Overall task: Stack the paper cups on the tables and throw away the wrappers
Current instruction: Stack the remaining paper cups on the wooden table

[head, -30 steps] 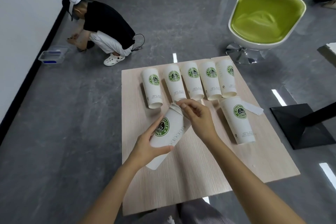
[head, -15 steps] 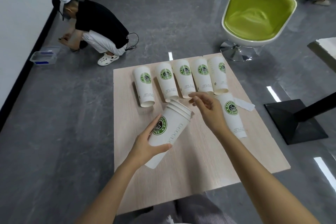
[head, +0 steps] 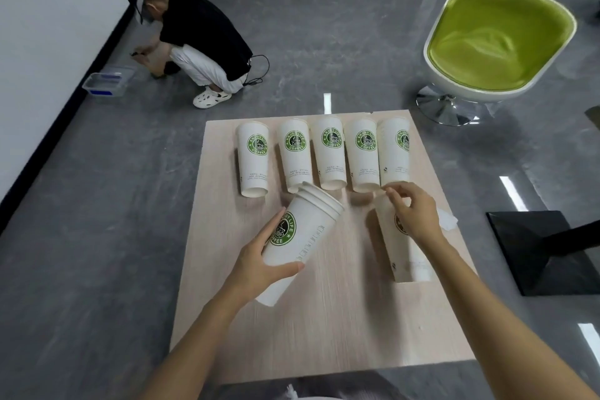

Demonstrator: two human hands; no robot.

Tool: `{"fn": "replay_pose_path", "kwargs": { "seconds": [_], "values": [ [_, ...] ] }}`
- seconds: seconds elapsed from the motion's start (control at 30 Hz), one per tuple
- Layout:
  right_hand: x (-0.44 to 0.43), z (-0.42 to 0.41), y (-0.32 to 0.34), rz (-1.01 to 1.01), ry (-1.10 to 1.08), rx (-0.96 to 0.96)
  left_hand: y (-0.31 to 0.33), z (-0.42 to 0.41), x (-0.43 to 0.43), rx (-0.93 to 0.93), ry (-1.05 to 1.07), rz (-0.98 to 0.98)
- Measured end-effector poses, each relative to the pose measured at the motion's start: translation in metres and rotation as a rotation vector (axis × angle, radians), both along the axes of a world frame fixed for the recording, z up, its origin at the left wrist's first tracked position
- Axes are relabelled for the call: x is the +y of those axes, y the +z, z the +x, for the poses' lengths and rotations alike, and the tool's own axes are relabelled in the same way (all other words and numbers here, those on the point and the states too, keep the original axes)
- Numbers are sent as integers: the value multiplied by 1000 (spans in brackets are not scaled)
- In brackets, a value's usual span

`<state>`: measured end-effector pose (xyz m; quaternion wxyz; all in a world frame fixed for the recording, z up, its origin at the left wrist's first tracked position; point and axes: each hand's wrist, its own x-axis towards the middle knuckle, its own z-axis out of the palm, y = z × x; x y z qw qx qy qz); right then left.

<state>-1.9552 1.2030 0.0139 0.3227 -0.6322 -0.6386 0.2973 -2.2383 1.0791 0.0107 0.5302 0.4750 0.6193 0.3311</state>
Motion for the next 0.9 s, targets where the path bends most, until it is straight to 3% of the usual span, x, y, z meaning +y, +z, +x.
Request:
{"fn": "replay_pose_path", "kwargs": {
  "seconds": [0.13,0.47,0.67,0.9],
  "values": [
    [17,10,-2,35,33,-101,-3,11,7,1,17,-10],
    [36,19,-25,-143,128,-207,-5,27,20,18,33,-17],
    [36,13,-28,-151,133,-159,-5,21,21,19,48,-17],
    [27,1,-11,-102,44,62,-7,3,17,25,19,-21]
  ]
}}
